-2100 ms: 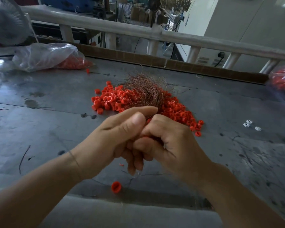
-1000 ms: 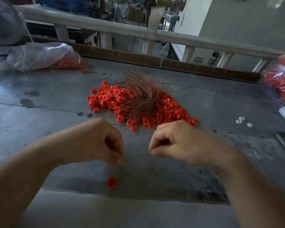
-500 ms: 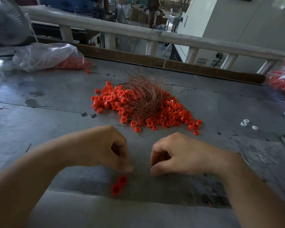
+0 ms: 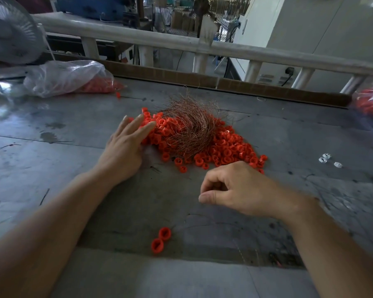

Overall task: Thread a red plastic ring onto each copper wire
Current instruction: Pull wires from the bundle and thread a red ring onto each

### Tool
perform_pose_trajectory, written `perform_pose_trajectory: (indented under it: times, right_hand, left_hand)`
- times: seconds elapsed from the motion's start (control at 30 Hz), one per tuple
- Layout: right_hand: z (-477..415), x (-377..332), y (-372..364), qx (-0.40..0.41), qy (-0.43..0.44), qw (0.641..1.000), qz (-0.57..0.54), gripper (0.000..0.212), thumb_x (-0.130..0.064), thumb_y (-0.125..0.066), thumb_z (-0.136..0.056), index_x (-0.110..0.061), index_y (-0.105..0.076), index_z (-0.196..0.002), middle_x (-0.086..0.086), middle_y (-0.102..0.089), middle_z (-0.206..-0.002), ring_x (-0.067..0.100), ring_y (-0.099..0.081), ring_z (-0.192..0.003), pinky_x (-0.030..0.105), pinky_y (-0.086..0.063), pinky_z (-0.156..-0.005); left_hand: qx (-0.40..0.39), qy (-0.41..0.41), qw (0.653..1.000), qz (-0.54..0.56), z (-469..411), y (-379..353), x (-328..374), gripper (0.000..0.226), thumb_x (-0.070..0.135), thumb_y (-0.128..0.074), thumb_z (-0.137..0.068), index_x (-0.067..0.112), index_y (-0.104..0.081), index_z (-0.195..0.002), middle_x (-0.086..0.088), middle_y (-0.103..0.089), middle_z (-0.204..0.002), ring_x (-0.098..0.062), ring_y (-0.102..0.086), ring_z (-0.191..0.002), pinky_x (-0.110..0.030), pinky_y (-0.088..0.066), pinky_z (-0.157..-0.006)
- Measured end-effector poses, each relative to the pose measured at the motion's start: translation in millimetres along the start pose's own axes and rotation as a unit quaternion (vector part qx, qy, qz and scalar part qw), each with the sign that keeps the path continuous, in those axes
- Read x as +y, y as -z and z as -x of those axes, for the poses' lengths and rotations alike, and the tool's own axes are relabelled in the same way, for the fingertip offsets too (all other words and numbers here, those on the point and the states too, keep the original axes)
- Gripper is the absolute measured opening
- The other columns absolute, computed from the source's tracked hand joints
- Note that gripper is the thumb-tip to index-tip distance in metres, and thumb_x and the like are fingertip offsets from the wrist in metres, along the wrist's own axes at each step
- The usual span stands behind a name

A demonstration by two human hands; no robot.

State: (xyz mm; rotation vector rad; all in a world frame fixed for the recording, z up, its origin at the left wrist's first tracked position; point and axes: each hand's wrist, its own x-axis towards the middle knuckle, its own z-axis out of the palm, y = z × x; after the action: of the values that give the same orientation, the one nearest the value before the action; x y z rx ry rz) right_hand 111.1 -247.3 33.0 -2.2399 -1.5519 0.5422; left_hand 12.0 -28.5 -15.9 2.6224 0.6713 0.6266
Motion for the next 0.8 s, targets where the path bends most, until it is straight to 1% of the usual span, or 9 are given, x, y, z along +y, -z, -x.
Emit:
perform_pose_trajectory:
  times: [0.1,0.2,0.27,0.37,0.47,0.6,0.67,0.73,0.8]
  right_hand:
    - [0.1,-0.2,-1.2,-0.004,0.002,1.0,0.006,0.013,-0.037,-0.065,-0.081,-0.024,-0.067,-0.082,-0.011,-0.064,-0.079,-0.002,-0.057,-0.074,0.012,-0.046,-0.065]
    - [-0.9,1.2,-2.4,0.0,0.001,1.0,0.01,0.012,-0.036,-0.065,-0.082,-0.024,-0.067,-0.082,-0.012,-0.063,-0.078,-0.002,-0.056,-0.073,0.011,-0.044,-0.063]
    - [-1.8,2.3,-2.4,0.008,0.001,1.0,0.016,0.012,-0.037,-0.065,-0.081,-0.025,-0.067,-0.08,-0.014,-0.061,-0.074,-0.004,-0.055,-0.069,0.01,-0.041,-0.061]
    - [-2.1,3.2,-1.6,0.023,-0.001,0.999,0.024,0.013,-0.038,-0.065,-0.081,-0.025,-0.066,-0.078,-0.016,-0.059,-0.069,-0.004,-0.053,-0.065,0.011,-0.039,-0.059]
    - [-3.5,6.7,0.2,0.062,-0.018,0.997,0.047,0.016,-0.039,-0.064,-0.081,-0.024,-0.067,-0.078,-0.015,-0.057,-0.066,0.0,-0.052,-0.065,0.022,-0.044,-0.064]
    - [-5.7,12.1,1.8,0.116,-0.047,0.989,0.084,0.017,-0.039,-0.061,-0.083,-0.025,-0.064,-0.076,-0.015,-0.05,-0.061,-0.001,-0.043,-0.056,0.021,-0.035,-0.056]
    - [-6.4,14.3,2.2,0.14,-0.058,0.984,0.088,0.017,-0.039,-0.06,-0.084,-0.023,-0.065,-0.077,-0.014,-0.053,-0.064,0.001,-0.045,-0.057,0.023,-0.038,-0.058]
    - [-7.5,16.5,1.6,0.162,-0.068,0.98,0.095,0.017,-0.039,-0.06,-0.084,-0.024,-0.065,-0.077,-0.013,-0.056,-0.066,0.005,-0.05,-0.062,0.025,-0.042,-0.061]
    - [-9.8,18.4,-0.5,0.19,-0.077,0.974,0.1,0.017,-0.04,-0.061,-0.083,-0.025,-0.065,-0.076,-0.015,-0.052,-0.061,0.002,-0.046,-0.058,0.017,-0.036,-0.055]
  left_hand:
    - [-0.02,-0.021,0.999,-0.013,0.3,-2.7,-3.2,0.056,-0.002,-0.041,-0.089,0.023,-0.038,-0.139,0.001,-0.022,-0.152,-0.019,-0.007,-0.143,-0.04,-0.008,-0.116]
    - [0.019,-0.039,0.999,-0.009,-0.4,-1.8,-3.5,0.05,-0.009,-0.045,-0.085,0.013,-0.052,-0.13,-0.007,-0.039,-0.145,-0.026,-0.029,-0.137,-0.04,-0.02,-0.114]
    - [0.048,-0.034,0.998,-0.01,0.6,0.1,-2.5,0.044,-0.01,-0.05,-0.083,0.01,-0.061,-0.12,-0.008,-0.05,-0.136,-0.028,-0.042,-0.129,-0.037,-0.028,-0.11]
    - [0.1,-0.021,0.995,0.011,2.4,5.8,0.5,0.033,-0.007,-0.057,-0.081,0.011,-0.07,-0.105,-0.01,-0.064,-0.116,-0.028,-0.057,-0.111,-0.032,-0.039,-0.096]
    - [0.131,-0.007,0.991,0.021,4.9,12.0,3.8,0.027,-0.001,-0.058,-0.084,0.015,-0.072,-0.1,-0.009,-0.066,-0.105,-0.027,-0.06,-0.096,-0.027,-0.039,-0.08]
    - [0.086,-0.018,0.996,0.011,9.0,13.3,8.4,0.027,0.001,-0.059,-0.083,0.017,-0.073,-0.098,-0.009,-0.065,-0.097,-0.026,-0.058,-0.087,-0.029,-0.04,-0.078]
    - [0.064,-0.018,0.998,-0.003,11.5,14.5,10.9,0.029,0.004,-0.059,-0.084,0.02,-0.071,-0.105,-0.009,-0.064,-0.1,-0.028,-0.058,-0.089,-0.034,-0.043,-0.079]
    - [0.053,-0.008,0.999,-0.003,13.6,16.7,13.1,0.038,0.007,-0.061,-0.083,0.023,-0.063,-0.118,-0.006,-0.065,-0.102,-0.029,-0.059,-0.093,-0.036,-0.045,-0.078]
    - [0.047,0.012,0.999,0.015,16.4,19.0,15.8,0.043,0.01,-0.064,-0.082,0.022,-0.054,-0.122,0.003,-0.061,-0.088,-0.026,-0.058,-0.084,-0.033,-0.043,-0.071]
